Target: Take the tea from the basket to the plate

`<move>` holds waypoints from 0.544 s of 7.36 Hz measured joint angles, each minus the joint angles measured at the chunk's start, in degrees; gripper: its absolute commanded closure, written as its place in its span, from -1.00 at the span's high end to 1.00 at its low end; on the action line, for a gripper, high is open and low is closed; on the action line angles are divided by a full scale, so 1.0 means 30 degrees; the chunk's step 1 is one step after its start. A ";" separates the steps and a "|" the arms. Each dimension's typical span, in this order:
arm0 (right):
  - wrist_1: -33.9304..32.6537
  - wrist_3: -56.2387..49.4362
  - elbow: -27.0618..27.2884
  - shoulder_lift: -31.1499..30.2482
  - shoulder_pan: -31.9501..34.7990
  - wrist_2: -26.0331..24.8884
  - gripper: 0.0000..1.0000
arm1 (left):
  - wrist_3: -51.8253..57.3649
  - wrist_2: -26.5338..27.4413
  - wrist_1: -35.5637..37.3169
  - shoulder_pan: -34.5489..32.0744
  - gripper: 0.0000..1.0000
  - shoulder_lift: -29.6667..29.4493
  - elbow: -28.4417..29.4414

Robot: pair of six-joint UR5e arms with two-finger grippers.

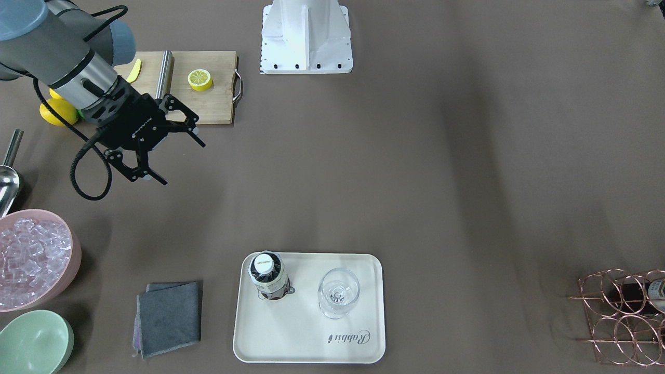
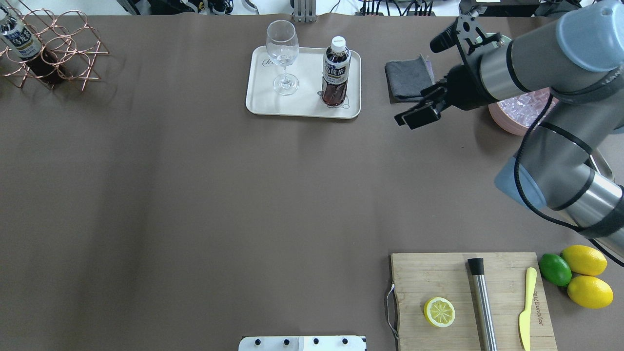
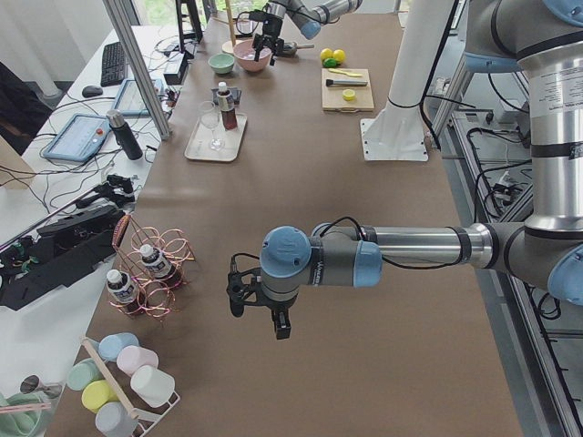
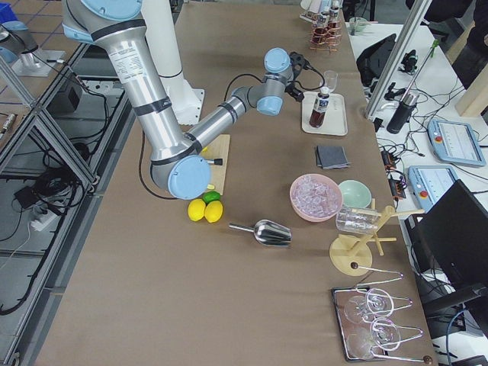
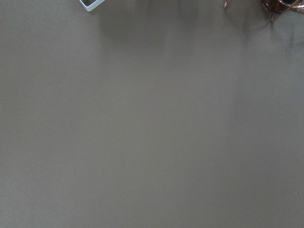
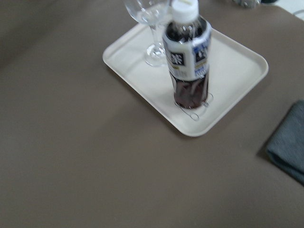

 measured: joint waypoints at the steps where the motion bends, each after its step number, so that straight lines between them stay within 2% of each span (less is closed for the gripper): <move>1: -0.0364 -0.0049 0.0110 -0.1321 0.0243 0.0168 1.00 | 0.0016 0.1154 0.1301 0.0621 0.96 -0.1059 0.0195; 2: -0.0722 -0.0074 0.0104 -0.2352 0.0590 0.0769 1.00 | 0.0025 0.1755 0.2047 0.0907 0.96 -0.1740 0.0193; 4: -0.3458 -0.0090 0.0109 -0.3269 0.1974 0.2497 1.00 | 0.0052 0.1989 0.2443 0.1053 0.96 -0.2206 0.0244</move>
